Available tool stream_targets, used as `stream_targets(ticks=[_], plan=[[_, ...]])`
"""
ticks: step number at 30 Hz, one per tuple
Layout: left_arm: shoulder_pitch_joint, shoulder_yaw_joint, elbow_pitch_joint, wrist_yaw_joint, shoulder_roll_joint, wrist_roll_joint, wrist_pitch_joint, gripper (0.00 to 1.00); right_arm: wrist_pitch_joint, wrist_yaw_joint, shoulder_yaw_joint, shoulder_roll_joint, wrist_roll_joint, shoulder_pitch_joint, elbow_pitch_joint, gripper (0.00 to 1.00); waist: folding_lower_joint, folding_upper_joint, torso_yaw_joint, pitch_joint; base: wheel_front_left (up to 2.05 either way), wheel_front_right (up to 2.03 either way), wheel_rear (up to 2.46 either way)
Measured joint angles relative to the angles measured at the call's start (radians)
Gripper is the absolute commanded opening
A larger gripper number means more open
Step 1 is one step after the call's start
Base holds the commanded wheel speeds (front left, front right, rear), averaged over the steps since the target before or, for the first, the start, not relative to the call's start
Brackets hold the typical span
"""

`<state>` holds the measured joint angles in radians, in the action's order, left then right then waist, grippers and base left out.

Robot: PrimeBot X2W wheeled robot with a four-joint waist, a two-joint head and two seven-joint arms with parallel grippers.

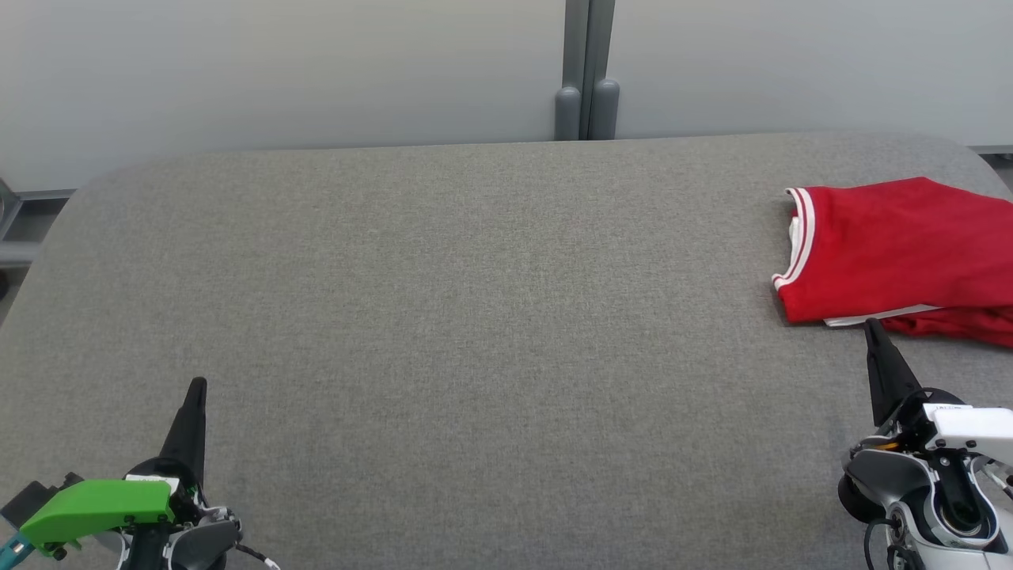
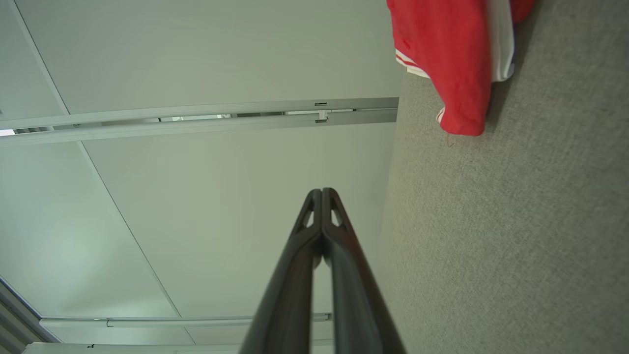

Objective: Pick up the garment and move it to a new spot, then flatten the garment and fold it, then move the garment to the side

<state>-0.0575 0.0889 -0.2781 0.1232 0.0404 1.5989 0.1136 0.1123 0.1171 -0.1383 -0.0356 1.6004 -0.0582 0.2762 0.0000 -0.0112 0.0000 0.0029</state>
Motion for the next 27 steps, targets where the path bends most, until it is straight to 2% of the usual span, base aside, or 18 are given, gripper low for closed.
stream_targets(ticks=[27], plan=[[0.0, 0.0, 0.0, 0.0, 0.0, 0.0, 0.0, 0.0, 0.0, 0.0, 0.0, 0.0, 0.0, 0.0, 0.0, 0.0, 0.0, 0.0, 0.0, 0.0, 0.0, 0.0, 0.0]])
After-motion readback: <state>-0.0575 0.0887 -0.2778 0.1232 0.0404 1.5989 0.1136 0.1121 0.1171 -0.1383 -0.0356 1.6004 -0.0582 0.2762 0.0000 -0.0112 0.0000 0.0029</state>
